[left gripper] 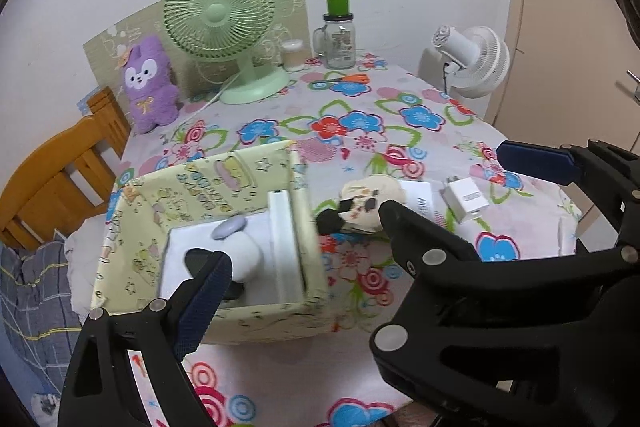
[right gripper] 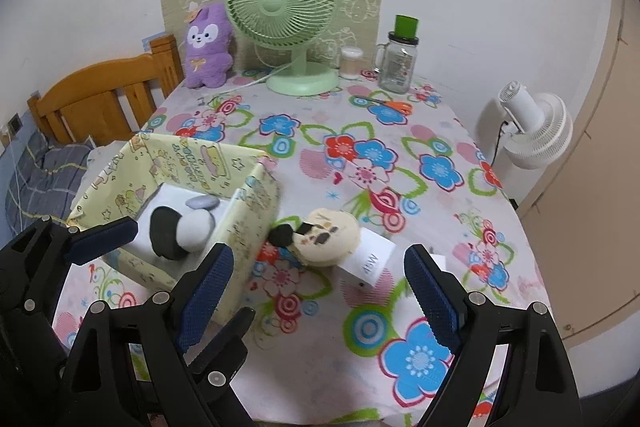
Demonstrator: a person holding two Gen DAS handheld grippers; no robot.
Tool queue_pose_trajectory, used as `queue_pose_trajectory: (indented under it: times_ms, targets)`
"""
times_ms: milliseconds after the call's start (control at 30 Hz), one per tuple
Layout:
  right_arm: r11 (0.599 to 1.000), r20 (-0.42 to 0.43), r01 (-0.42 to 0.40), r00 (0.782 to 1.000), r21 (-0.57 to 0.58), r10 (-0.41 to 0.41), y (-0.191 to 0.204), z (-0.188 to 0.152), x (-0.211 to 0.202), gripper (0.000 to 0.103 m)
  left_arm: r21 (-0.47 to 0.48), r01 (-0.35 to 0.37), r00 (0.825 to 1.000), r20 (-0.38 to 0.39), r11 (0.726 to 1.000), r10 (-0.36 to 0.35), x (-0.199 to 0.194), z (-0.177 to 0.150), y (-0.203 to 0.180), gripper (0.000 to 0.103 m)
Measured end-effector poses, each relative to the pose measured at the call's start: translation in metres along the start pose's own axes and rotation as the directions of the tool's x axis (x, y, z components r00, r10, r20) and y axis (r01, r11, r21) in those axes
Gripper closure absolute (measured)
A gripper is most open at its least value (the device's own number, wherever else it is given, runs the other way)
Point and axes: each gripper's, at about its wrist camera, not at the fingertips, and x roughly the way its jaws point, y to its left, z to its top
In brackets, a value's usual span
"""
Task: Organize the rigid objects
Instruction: 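Withdraw both open tools from the box toward the two white chargers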
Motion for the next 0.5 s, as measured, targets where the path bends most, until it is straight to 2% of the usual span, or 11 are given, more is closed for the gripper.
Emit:
queue_pose_trajectory:
  times_ms: [500]
  targets:
    - [0.998,-0.007,0.034,0.999,0.060,-0.034,-0.044,-0.022,-0.009,0.014,0.026,0.072,0.997,0.013,0.997,-0.072,0.004,0.000,-0.043,0.008]
